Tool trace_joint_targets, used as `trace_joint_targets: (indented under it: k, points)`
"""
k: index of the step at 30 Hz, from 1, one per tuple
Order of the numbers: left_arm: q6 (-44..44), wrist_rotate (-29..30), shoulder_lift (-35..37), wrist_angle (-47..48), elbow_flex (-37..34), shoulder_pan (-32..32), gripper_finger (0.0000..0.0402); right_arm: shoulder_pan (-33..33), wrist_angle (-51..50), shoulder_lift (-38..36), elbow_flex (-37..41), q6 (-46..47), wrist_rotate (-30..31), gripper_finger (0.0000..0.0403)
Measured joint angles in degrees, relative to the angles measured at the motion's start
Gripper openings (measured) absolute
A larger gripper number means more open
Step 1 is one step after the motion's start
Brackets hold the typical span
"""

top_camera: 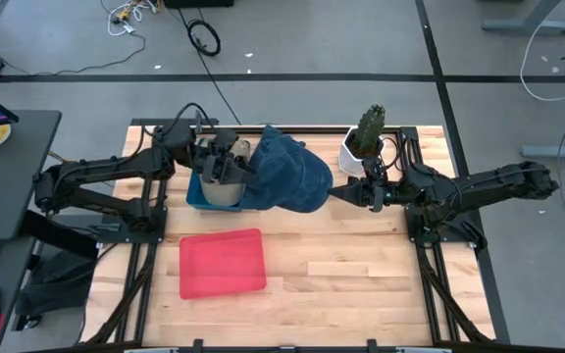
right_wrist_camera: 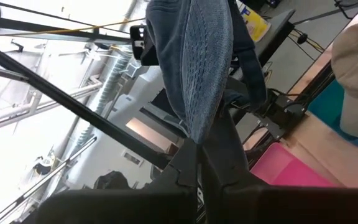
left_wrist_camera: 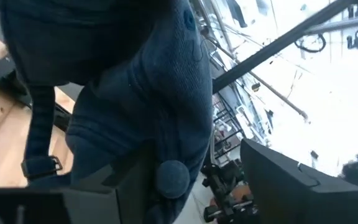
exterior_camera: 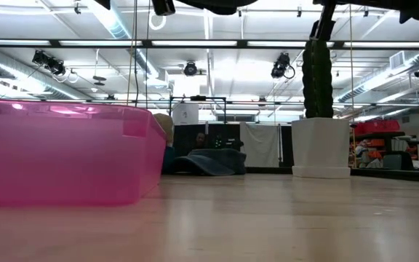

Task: Pick & Place hat
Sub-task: Put the bottom blue cap into the pink bin

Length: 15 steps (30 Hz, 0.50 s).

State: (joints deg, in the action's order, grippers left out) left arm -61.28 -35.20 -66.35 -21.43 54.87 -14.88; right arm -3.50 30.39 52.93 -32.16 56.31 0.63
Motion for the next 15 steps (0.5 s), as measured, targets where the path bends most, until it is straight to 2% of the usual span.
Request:
trace_joint_targets:
  k: [8,15]
  points:
    - [3.75,3.33,0.00,0.07,0.00,0.14,0.0172,0.05,0.41,0.00,0.00,0.20,-0.12,0.0000]
    - [6.92,4.06,0.00,0.24,0.00,0.12,0.0071,0.05,0.44,0.00,0.00,0.61,0.36,0.0000]
